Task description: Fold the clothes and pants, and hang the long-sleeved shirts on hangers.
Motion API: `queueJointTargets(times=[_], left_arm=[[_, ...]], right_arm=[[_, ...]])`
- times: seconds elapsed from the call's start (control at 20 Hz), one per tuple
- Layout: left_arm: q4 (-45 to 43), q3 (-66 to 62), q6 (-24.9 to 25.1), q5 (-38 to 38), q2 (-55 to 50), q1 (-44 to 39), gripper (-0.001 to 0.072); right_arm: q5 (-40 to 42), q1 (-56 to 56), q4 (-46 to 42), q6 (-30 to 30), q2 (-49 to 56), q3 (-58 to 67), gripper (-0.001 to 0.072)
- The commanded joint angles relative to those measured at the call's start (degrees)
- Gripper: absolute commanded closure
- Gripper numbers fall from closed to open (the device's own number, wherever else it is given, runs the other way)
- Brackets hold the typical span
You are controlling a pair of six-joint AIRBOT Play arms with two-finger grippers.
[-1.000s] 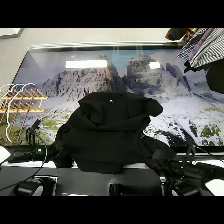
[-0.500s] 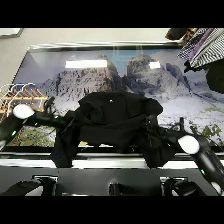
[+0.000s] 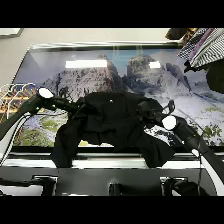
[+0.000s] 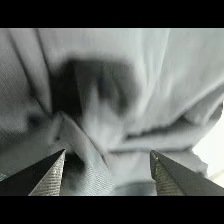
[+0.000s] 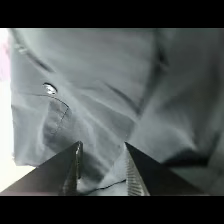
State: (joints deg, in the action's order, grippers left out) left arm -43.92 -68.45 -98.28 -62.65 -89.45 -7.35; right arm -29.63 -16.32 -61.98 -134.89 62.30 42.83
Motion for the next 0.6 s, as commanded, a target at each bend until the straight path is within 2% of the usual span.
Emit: queueJointTargets(times=[0.0, 0.05, 0.15, 0.25, 0.35, 0.4, 0.45, 0.55], left_arm=[[-6.5, -1.3, 4.1, -0.4, 3.7, 3.2, 0.0091], [-10.8, -1.0, 4.0, -0.9, 6.8, 3.9, 0.0089], [-19.7, 1.3, 4.0, -0.6, 13.9, 4.0, 0.0088], [-22.4, 7.8, 4.1, 2.2, 21.4, 4.0, 0.0088], [-21.8, 16.8, 4.0, 6.8, 28.6, 3.9, 0.0089], [-20.8, 21.1, 4.0, 8.6, 31.7, 3.7, 0.0089], [-20.0, 24.3, 4.0, 9.8, 33.9, 3.2, 0.0089], [-19.1, 28.6, 3.9, 10.8, 37.1, 1.4, 0.0089]], right_arm=[[-17.0, 1.2, -17.4, 10.3, -3.5, 7.7, 0.0268], [-22.8, 0.9, -19.7, 13.3, -5.5, 10.2, 0.0240], [-29.6, -1.6, -19.0, 19.1, -9.9, 13.0, 0.0241], [-34.0, -8.8, -21.0, 18.9, -12.0, 13.0, 0.0241], [-35.2, -17.9, -28.5, 14.6, -11.5, 12.0, 0.0241], [-33.8, -21.9, -32.1, 10.6, -10.6, 11.6, 0.0240], [-32.1, -24.5, -33.7, 7.8, -9.1, 11.5, 0.0219], [-29.9, -28.1, -33.4, 6.7, -4.9, 11.5, 0.0204]])
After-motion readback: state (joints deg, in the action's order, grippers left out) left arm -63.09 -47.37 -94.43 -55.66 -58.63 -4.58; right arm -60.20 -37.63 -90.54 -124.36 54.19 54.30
